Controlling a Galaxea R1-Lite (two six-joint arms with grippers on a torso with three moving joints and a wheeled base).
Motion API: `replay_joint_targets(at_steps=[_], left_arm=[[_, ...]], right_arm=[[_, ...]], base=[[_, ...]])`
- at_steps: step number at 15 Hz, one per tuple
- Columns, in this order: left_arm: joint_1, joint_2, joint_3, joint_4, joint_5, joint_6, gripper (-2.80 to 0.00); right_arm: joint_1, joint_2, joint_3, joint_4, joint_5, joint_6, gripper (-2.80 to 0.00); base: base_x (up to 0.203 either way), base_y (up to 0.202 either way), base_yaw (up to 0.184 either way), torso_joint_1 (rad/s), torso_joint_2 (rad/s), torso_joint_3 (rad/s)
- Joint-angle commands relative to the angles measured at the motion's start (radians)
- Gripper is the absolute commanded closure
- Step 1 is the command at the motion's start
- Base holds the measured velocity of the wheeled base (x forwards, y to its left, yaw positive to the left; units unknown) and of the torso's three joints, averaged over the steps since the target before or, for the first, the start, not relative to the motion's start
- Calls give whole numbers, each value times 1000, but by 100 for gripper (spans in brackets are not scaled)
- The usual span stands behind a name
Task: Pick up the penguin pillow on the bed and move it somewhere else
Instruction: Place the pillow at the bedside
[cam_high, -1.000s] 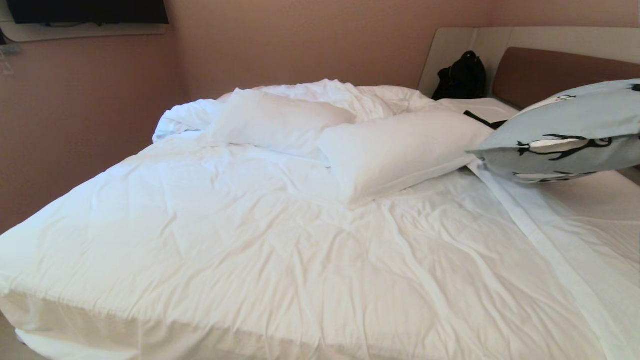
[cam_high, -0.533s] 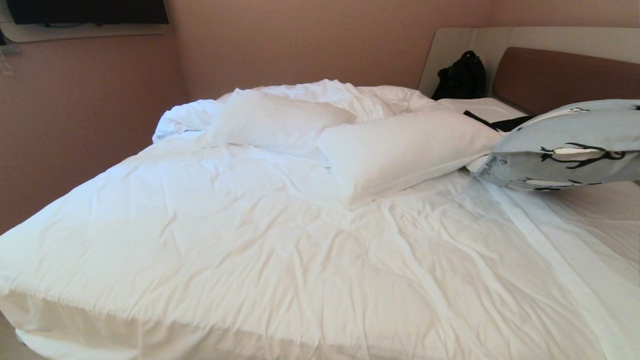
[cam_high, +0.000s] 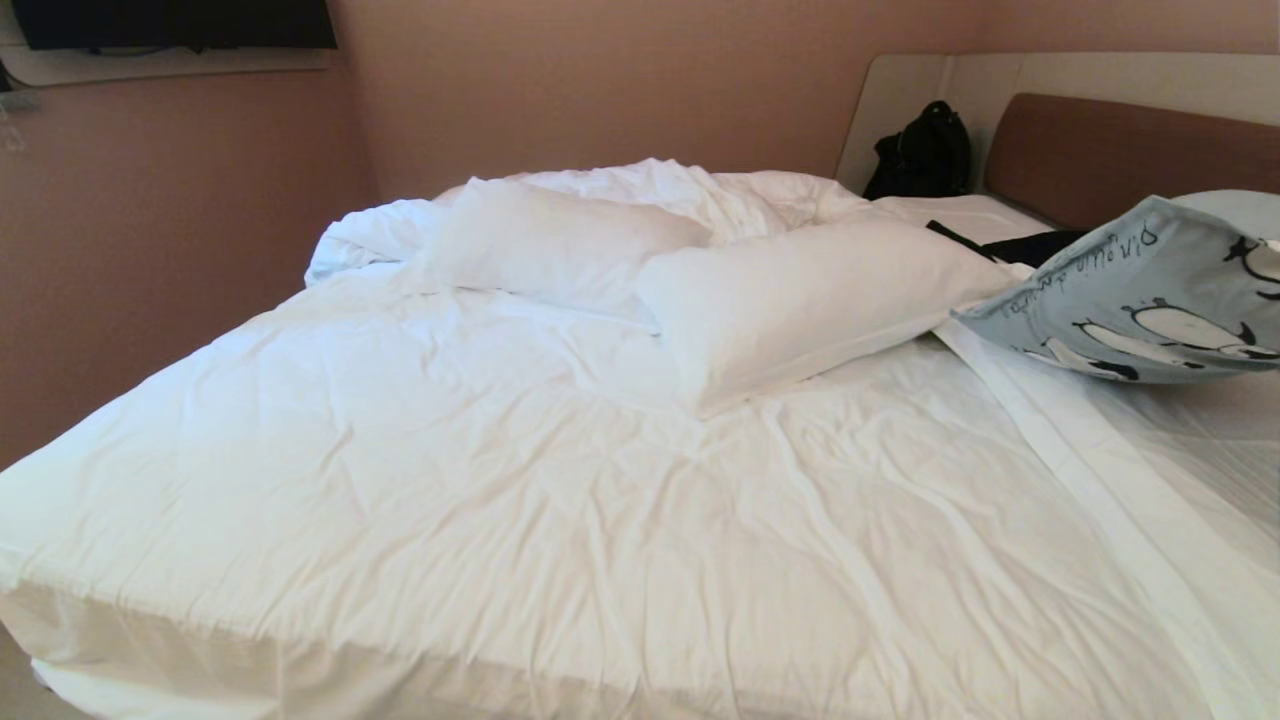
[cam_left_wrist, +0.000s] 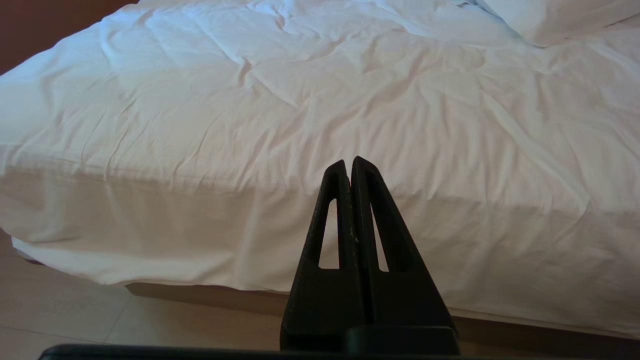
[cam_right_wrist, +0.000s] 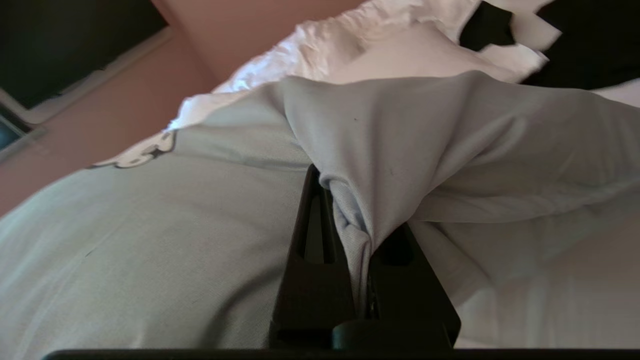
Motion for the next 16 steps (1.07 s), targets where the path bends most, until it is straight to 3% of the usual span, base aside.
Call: replay_joint_targets(at_steps=[1,16], left_arm=[[0,0,0,0,0,0,0],[0,0,0,0,0,0,0]], right_arm=[[-25,-3,0,-638,3,346,0],[-38,3,0,-641,2,420,0]], base=[[0,0,0,0,0,0],[0,0,0,0,0,0]])
